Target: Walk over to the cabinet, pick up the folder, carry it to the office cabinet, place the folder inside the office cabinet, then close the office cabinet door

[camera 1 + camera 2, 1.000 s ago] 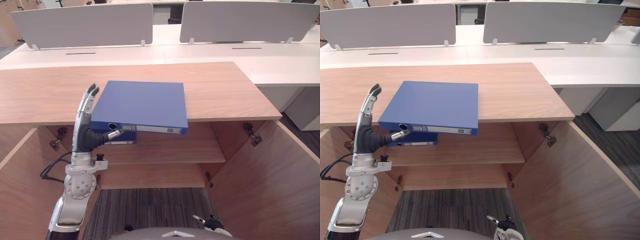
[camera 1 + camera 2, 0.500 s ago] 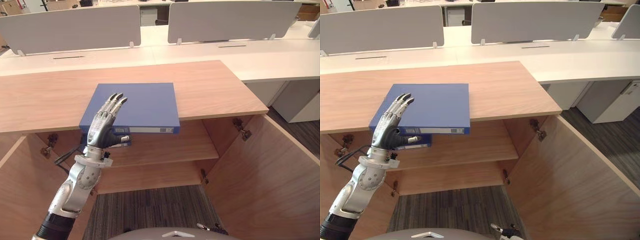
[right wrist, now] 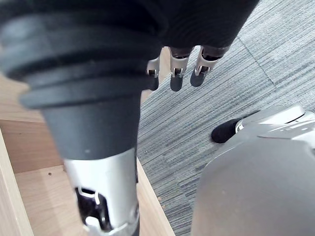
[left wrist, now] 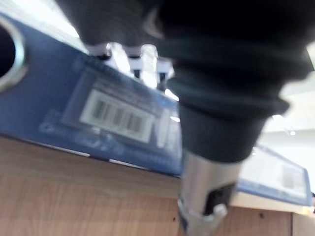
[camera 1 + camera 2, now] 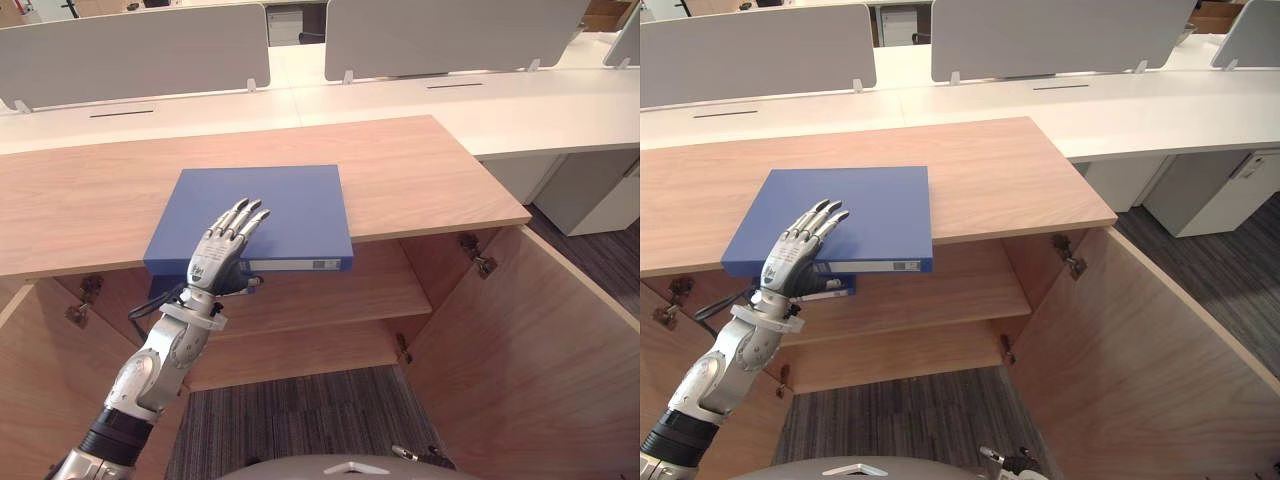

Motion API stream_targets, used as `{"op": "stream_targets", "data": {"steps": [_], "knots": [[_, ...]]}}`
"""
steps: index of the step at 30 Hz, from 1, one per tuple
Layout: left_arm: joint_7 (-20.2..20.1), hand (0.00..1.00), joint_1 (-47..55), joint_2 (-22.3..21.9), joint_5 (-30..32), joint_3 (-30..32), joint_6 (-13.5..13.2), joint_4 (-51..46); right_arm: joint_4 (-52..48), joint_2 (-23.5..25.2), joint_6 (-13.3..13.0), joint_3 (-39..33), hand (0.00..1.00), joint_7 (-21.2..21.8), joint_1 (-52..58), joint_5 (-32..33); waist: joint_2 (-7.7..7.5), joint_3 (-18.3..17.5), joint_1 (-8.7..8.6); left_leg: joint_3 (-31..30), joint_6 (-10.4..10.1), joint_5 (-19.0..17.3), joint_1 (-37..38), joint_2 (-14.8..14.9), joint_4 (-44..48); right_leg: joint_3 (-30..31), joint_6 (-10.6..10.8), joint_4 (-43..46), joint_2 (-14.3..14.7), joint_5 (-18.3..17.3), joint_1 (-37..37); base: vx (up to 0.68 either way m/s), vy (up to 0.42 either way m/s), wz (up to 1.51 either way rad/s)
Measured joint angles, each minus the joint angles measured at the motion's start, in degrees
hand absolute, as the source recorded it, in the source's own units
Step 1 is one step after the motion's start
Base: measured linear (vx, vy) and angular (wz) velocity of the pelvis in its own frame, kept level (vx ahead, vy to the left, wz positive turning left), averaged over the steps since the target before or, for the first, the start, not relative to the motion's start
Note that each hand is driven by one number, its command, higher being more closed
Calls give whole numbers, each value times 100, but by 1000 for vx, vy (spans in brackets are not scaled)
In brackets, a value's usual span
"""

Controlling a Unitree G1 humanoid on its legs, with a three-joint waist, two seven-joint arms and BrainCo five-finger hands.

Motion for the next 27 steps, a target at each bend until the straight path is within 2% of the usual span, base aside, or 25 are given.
{"op": "stream_targets", "data": {"steps": [5,6,13,27], "knots": [[191,0,-22,-28,298,-1,146,207,1,25,1,3,0,-4,11,3,-47,-20,-13,0,-2,-8,11,-3,0,4,0,0,-6,0,5,-24,-15,-1],[255,100,-22,-54,351,-1,200,234,1,25,1,2,0,-7,16,4,-49,-19,-12,-1,-2,-9,11,-4,0,3,1,0,-8,1,5,0,0,0],[525,100,-28,-333,677,37,396,328,1,29,4,-7,0,-21,13,16,-48,-19,-13,-4,0,-15,12,-5,0,-4,31,-38,-7,19,30,-10,-26,0],[879,100,-167,-709,663,466,384,297,2,40,8,3,0,-92,11,105,-56,-17,-37,3,-15,-75,92,-5,-1,-6,56,-95,-9,37,152,-16,-34,0]]}}
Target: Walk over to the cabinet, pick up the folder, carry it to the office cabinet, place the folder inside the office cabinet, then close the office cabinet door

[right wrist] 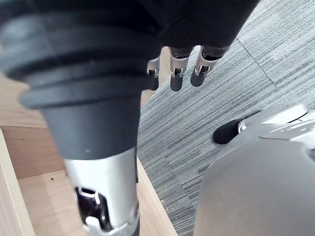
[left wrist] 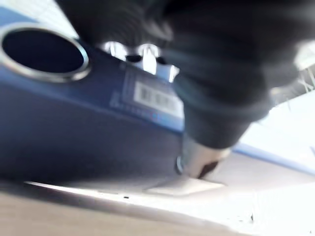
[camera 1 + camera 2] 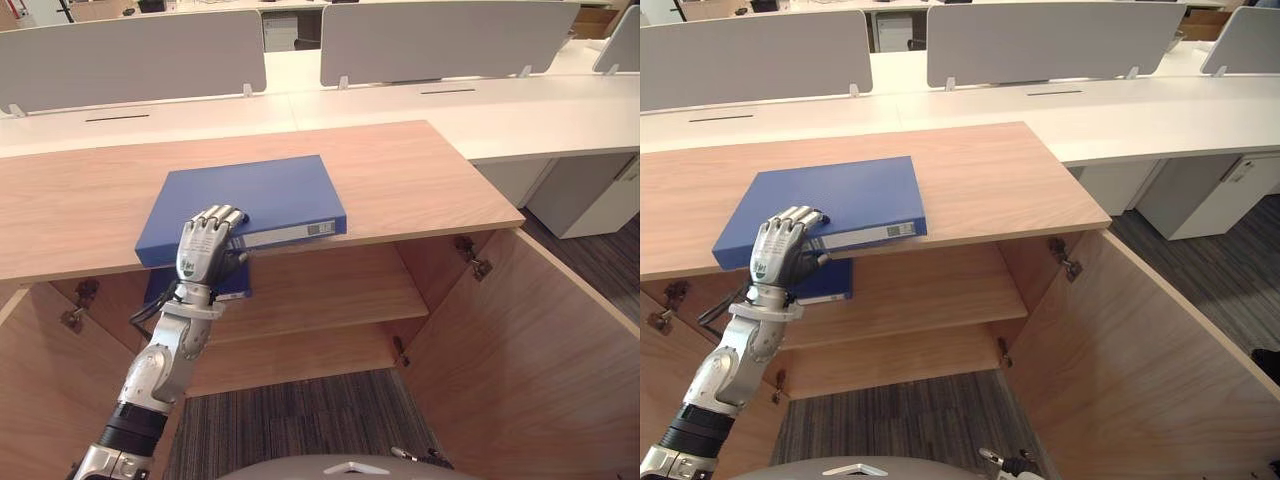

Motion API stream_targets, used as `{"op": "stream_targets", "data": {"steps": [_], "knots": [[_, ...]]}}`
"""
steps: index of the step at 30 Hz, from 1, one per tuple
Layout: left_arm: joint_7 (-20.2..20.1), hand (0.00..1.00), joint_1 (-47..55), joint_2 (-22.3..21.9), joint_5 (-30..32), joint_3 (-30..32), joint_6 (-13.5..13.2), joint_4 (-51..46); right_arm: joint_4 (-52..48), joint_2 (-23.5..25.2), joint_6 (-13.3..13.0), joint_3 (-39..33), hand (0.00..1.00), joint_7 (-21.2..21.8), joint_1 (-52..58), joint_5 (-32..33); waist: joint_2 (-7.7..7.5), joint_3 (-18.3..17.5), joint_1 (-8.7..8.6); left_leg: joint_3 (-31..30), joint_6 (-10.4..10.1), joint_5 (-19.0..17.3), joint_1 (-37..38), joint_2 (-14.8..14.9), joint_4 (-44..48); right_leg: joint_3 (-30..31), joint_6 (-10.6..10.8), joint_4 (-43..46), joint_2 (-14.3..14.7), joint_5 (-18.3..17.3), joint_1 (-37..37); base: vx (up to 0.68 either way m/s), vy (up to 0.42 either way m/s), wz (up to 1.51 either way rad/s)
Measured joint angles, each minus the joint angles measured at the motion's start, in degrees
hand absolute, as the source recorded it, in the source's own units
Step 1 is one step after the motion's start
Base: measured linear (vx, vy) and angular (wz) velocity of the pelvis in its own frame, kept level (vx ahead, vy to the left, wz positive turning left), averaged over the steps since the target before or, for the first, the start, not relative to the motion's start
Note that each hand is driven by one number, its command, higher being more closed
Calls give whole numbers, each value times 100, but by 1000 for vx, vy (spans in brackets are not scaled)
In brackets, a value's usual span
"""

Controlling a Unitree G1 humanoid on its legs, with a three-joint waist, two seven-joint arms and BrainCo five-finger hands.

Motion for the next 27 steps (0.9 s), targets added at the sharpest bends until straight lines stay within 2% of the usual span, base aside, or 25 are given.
{"op": "stream_targets", "data": {"steps": [4,10,14,19,22,27], "knots": [[72,100,21,-154,-326,178,-20,-257,-8,-5,-25,126,0,-4,-10,219,-9,5,2,6,-6,-11,-1,3,0,4,0,-9,2,0,5,-7,-44,-1],[390,100,244,-639,-1200,517,-14,-1149,-87,-6,-161,378,0,-17,-10,496,-27,-14,57,164,-11,-12,-58,58,5,226,20,125,36,12,-202,-21,-33,-14],[536,100,408,-929,-1639,573,-37,-1663,-545,52,-283,531,0,-23,57,868,-19,-21,36,230,-11,-7,-86,76,3,346,21,224,53,12,-325,-53,-22,-11],[743,100,693,-1365,-2198,590,-176,-2434,-2148,341,-580,811,0,-14,432,1374,-5,-23,30,243,25,45,-124,68,2,368,37,341,55,22,-430,-67,-23,-2],[857,100,827,-1518,-2281,602,-241,-2767,-2928,476,-749,921,0,-7,546,1583,2,-24,24,263,29,61,-141,69,1,376,39,390,57,23,-490,-68,-19,-4],[1045,100,1058,-1829,-2604,684,-454,-3333,-4785,723,-1169,1115,0,22,856,2142,22,-22,17,306,24,82,-214,61,1,456,99,372,55,60,-609,-58,-14,-6]]}}
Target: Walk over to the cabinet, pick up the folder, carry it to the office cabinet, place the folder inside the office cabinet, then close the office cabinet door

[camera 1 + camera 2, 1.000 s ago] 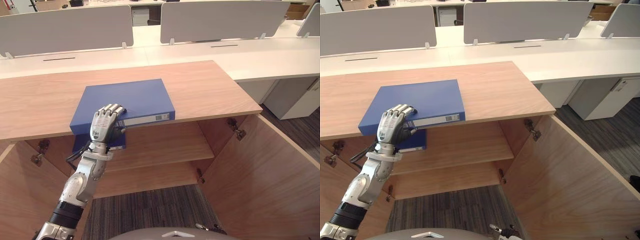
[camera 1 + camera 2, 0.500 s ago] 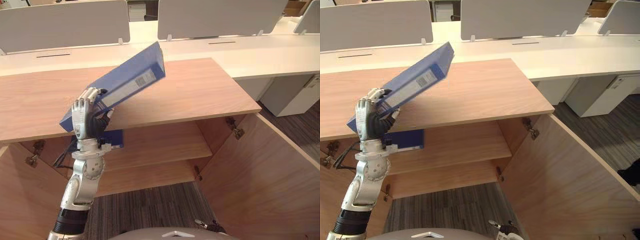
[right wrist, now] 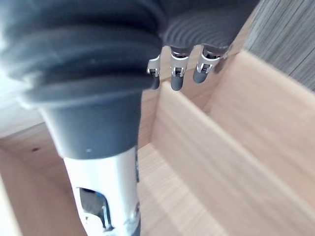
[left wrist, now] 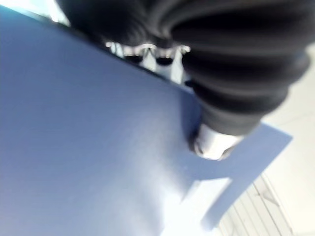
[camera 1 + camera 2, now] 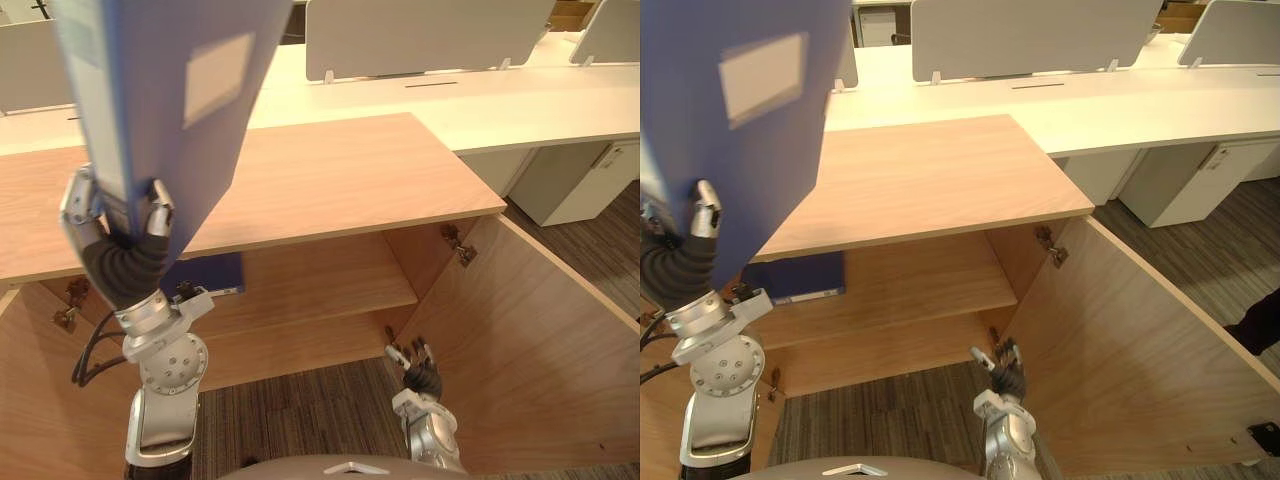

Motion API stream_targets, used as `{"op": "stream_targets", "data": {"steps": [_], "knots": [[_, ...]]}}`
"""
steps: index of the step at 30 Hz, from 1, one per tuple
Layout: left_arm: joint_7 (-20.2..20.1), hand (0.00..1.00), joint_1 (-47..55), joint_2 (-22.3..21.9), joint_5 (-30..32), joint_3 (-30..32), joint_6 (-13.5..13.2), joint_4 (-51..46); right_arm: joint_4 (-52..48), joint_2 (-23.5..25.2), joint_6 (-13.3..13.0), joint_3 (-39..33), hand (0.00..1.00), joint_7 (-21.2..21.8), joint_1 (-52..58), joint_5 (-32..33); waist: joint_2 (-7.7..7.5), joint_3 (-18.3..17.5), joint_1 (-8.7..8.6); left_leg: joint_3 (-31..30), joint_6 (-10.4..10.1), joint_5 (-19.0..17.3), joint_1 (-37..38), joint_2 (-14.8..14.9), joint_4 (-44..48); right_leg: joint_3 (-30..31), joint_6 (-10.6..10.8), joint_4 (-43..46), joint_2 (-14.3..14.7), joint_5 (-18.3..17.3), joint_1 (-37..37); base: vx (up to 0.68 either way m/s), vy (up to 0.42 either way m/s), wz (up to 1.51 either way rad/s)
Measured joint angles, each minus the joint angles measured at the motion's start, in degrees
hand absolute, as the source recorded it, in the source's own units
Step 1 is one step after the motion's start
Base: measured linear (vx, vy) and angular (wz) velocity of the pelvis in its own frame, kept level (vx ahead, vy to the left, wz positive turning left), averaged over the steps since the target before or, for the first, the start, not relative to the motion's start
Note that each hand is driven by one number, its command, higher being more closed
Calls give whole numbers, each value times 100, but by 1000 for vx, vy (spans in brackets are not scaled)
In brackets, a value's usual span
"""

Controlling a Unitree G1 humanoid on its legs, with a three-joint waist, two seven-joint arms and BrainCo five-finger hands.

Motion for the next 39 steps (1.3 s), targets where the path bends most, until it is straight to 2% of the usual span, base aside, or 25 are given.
{"op": "stream_targets", "data": {"steps": [3,7,13,22,25,29,34,39], "knots": [[25,100,114,-16,-293,-13,-92,-56,-935,75,-215,63,0,49,99,117,-3,-1,-11,13,3,2,-2,-2,2,13,17,-32,-2,27,0,-7,-8,-1],[26,100,246,-82,-385,-25,-176,-205,-2000,98,-520,118,0,134,98,120,-7,1,-37,26,3,0,-12,-2,24,24,24,-86,-2,59,1,-5,-10,-2],[-120,100,247,-132,-839,-187,-363,-208,-2944,94,-829,131,0,191,-86,20,-9,1,-38,29,-1,-4,-38,-2,36,33,38,-138,-2,116,5,0,0,0],[-696,100,246,-125,-1687,-633,-660,-176,-3145,-234,-867,170,0,43,-946,-485,-12,-1,20,12,15,10,-38,-6,25,34,70,-131,-3,144,10,-26,-21,0],[-947,100,243,-106,-1947,-858,-800,-16,-3144,-458,-853,167,0,-3,-1240,-678,-11,-1,60,-8,27,26,-38,-14,1,18,71,-116,-9,144,15,-37,-23,3],[-1223,100,221,23,-2126,-1156,-822,319,-3127,-804,-816,166,0,21,-1605,-670,-9,-2,71,-47,54,69,-40,-26,0,-7,74,-75,-16,144,14,-38,-23,5],[-1579,100,191,183,-2165,-1428,-824,547,-3077,-1230,-768,156,0,256,-1800,-552,5,-9,61,-162,81,147,-113,-53,-1,-118,98,-58,-37,155,0,-46,-18,12],[-1841,100,187,308,-2173,-1493,-825,716,-2799,-1592,-541,177,0,510,-1991,-452,12,-14,114,-170,82,196,-112,-53,-5,-118,112,-60,-38,165,-11,-56,-10,2]]}}
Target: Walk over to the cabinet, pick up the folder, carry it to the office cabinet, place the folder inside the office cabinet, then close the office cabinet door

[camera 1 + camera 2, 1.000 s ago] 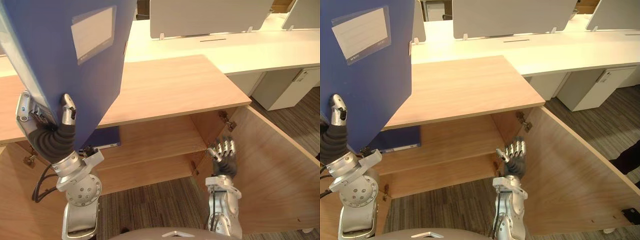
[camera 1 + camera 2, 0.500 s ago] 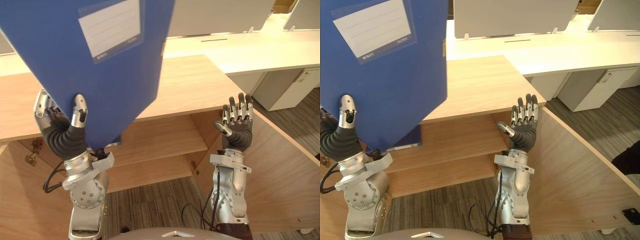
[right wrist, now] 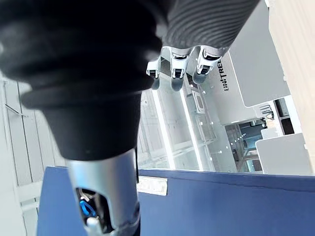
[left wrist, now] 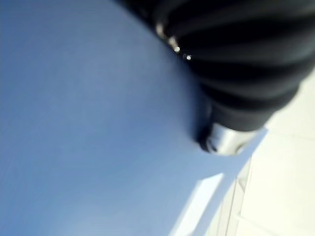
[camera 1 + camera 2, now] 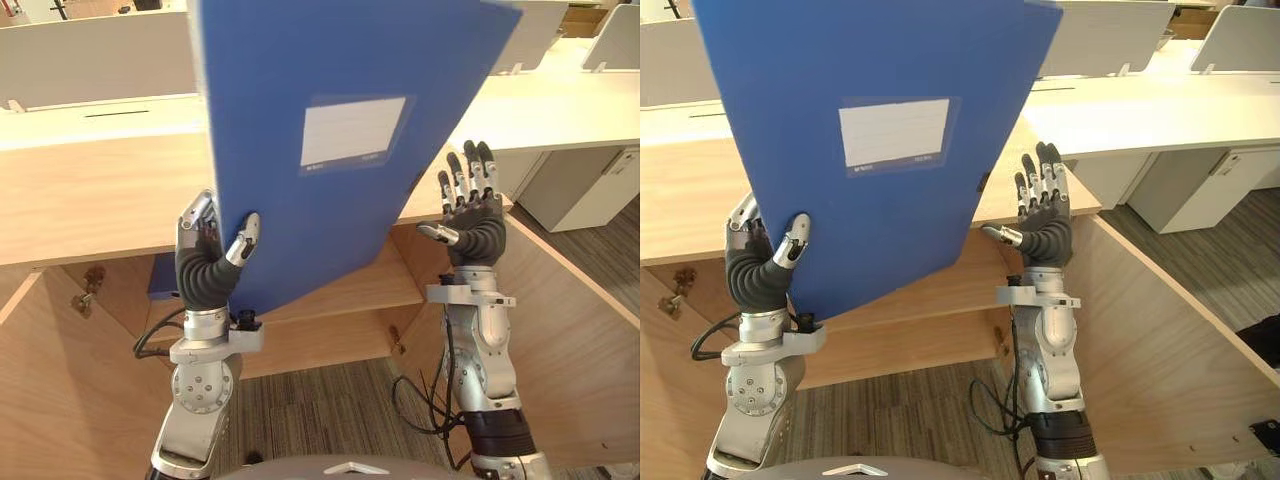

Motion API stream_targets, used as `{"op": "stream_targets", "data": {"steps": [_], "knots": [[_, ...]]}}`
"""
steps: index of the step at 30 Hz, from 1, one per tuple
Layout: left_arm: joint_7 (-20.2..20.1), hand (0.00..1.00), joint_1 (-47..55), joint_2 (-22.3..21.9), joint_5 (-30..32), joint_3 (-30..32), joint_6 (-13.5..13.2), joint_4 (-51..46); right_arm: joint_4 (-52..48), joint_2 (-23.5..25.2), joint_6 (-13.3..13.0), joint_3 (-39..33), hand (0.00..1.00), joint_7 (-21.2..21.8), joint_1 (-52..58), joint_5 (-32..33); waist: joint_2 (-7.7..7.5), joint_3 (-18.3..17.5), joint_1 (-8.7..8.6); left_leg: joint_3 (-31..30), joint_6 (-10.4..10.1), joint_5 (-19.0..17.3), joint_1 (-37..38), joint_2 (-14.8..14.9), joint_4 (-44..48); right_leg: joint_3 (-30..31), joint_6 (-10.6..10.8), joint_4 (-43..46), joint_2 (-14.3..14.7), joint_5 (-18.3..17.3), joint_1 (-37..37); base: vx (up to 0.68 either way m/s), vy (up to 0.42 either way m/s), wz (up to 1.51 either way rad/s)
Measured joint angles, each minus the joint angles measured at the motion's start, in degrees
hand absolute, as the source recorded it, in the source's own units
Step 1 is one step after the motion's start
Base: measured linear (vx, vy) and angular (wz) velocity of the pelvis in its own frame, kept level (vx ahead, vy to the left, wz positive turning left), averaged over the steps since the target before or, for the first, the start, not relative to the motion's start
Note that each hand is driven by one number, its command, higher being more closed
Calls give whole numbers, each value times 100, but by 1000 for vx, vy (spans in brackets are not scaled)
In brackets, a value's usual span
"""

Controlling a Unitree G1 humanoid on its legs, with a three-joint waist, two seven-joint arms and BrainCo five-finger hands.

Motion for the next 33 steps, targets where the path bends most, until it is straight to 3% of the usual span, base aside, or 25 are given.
{"op": "stream_targets", "data": {"steps": [12,13,23,30,31,33], "knots": [[-265,100,0,299,6,-231,-1,55,484,-639,233,340,0,598,-173,120,-23,-114,74,1,27,90,-110,0,-1,6,21,-77,-2,117,-79,-20,-3,0],[-271,100,0,346,7,-263,-1,55,567,-695,236,366,100,610,-225,121,-28,-118,79,1,30,98,-111,0,-1,6,20,-78,-3,124,-79,0,0,0],[-356,100,-86,671,72,-331,-26,150,673,-1435,337,777,100,918,-272,211,-56,-213,96,-14,32,156,-220,-3,-3,-1,-3,-107,-8,165,-162,0,0,0],[-358,100,-102,883,124,-311,-43,241,809,-1561,353,897,100,1047,-272,-13,-79,-236,98,-16,1,161,-222,-1,-4,-1,-3,-105,-7,177,-164,0,0,0],[-362,0,-102,884,124,-300,-43,265,806,-1566,349,911,100,1049,-272,-18,-79,-236,107,-18,-1,160,-227,-2,-5,-1,14,-105,-7,166,-167,0,0,0],[-361,0,-89,881,124,-278,-43,278,798,-1558,346,910,100,1048,-272,-27,-81,-238,117,-30,-2,161,-239,-3,-5,-3,17,-106,-7,163,-172,-8,2,2]]}}
